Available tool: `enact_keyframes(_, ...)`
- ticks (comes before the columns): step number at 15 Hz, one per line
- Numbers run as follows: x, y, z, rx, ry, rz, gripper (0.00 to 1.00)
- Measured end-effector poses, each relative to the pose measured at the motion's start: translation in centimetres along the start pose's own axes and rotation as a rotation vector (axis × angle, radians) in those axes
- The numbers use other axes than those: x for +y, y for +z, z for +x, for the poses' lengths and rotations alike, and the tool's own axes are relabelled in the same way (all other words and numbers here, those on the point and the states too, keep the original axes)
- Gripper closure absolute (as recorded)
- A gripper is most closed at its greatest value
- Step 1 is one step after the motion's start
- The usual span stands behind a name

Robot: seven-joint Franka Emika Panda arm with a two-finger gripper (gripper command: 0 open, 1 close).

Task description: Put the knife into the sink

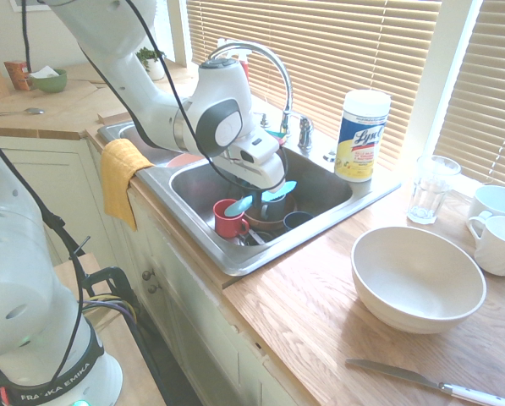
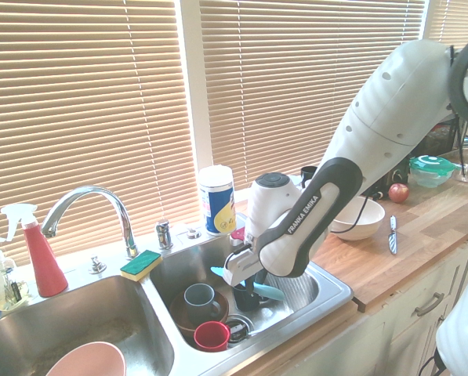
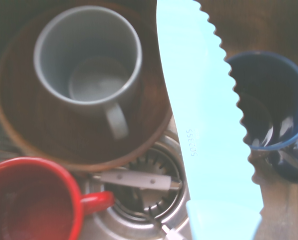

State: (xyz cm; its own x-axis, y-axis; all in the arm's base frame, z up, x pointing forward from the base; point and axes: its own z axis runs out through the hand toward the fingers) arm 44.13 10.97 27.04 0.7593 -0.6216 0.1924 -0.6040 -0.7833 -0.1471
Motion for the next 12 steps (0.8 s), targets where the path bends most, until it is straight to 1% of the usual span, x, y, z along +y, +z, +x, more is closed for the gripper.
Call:
enact_keyframes(5, -1.7, 5.1, -1.0, -0.049, 0.019, -0.024, 1.00)
enact_keyframes(9, -1.4, 8.4, -1.9, -0.083, 0.035, -0.043, 1.00)
enact_keyframes(10, -1.2, 9.1, -2.3, -0.095, 0.039, -0.047, 0.00)
enact_keyframes(12, -1.0, 10.0, -2.8, -0.116, 0.046, -0.053, 0.00)
